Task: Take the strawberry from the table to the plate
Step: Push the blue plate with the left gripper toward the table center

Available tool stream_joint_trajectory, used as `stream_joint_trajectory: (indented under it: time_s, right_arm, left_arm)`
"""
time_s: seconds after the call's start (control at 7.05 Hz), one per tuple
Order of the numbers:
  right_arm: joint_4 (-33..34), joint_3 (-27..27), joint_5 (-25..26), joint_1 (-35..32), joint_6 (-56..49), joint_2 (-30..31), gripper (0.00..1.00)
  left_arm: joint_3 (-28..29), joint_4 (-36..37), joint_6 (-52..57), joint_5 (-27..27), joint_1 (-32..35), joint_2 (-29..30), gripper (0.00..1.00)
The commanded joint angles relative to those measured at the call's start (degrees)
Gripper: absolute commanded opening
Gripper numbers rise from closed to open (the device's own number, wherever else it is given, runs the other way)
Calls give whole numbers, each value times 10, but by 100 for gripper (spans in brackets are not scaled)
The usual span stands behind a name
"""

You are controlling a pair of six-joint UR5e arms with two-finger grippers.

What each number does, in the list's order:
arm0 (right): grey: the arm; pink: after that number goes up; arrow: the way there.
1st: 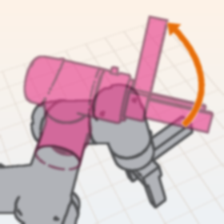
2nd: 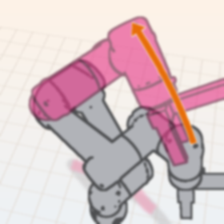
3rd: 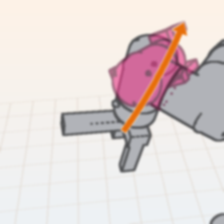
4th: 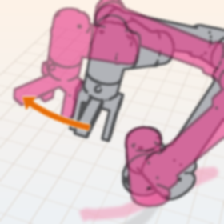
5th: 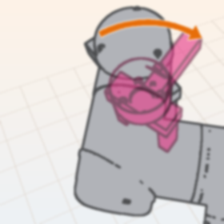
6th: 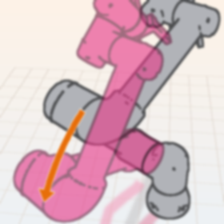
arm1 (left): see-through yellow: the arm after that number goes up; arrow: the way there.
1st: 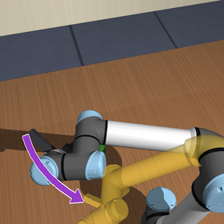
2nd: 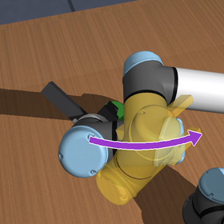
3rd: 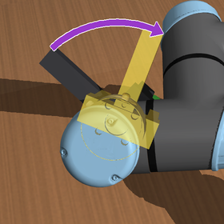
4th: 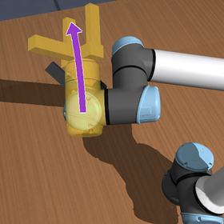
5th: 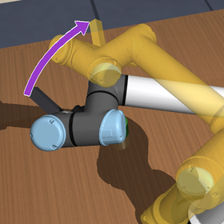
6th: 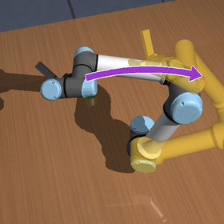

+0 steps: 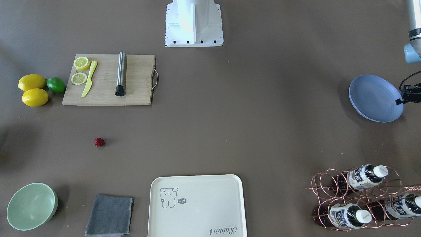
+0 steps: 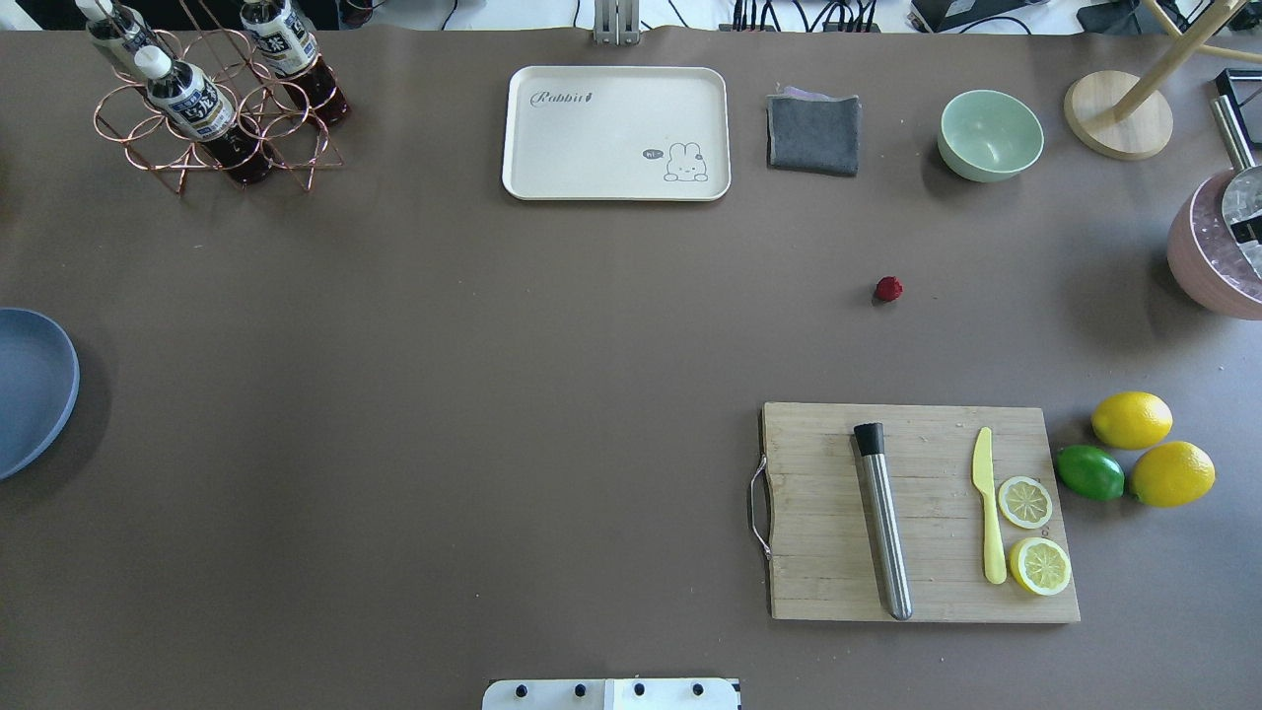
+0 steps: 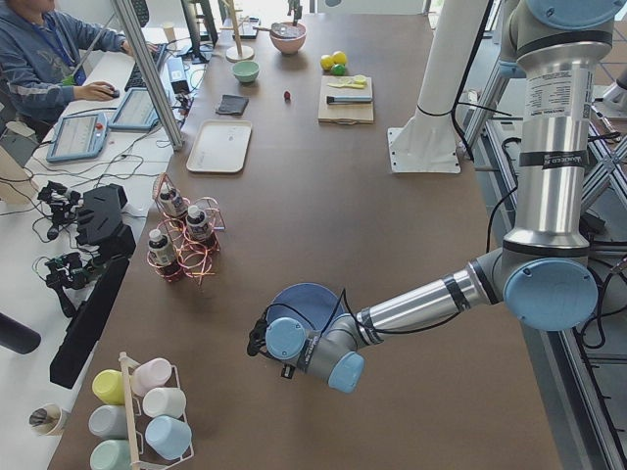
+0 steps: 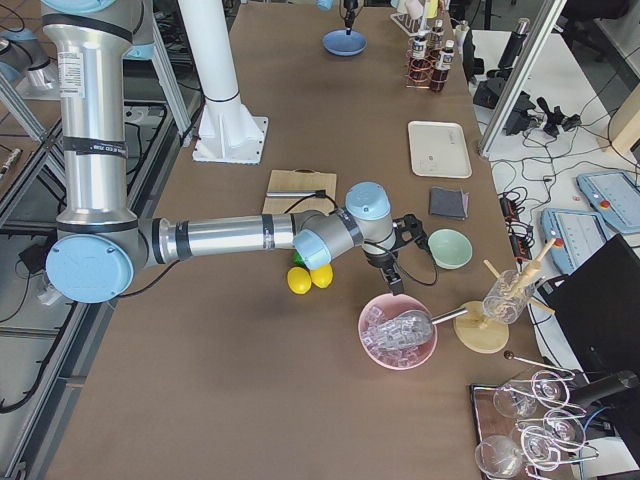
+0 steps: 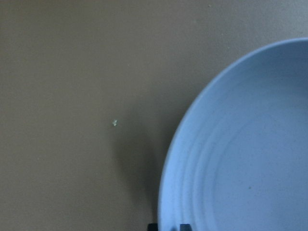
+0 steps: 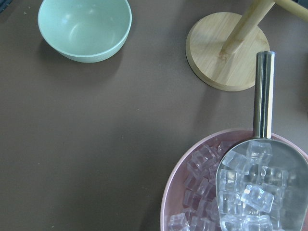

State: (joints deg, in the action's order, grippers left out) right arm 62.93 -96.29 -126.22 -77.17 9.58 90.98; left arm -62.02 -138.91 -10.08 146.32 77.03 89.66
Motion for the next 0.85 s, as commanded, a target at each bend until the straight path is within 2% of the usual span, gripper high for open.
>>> stream_joint_trajectory:
  time_s: [0.0,0.28,0.43,0.57,0.71]
  right_arm:
    - [0,0,-1,0,0,0,100]
    - [0,0,-2,0,1,0,100]
    - [1,0,-3,0,2,0,100]
    - [1,0,-3,0,5,-1,100]
    - [1,0,-2,0,9,-3,100]
  left_arm:
    - [-28,10,-77,62,13,32,0]
    - [-116,7,-222,62,8,49,0]
    - [-155,-5,-303,55,-23,56,0]
    - [-195,-6,-367,23,-63,63,0]
    - [-208,-6,-416,-9,-107,89,0]
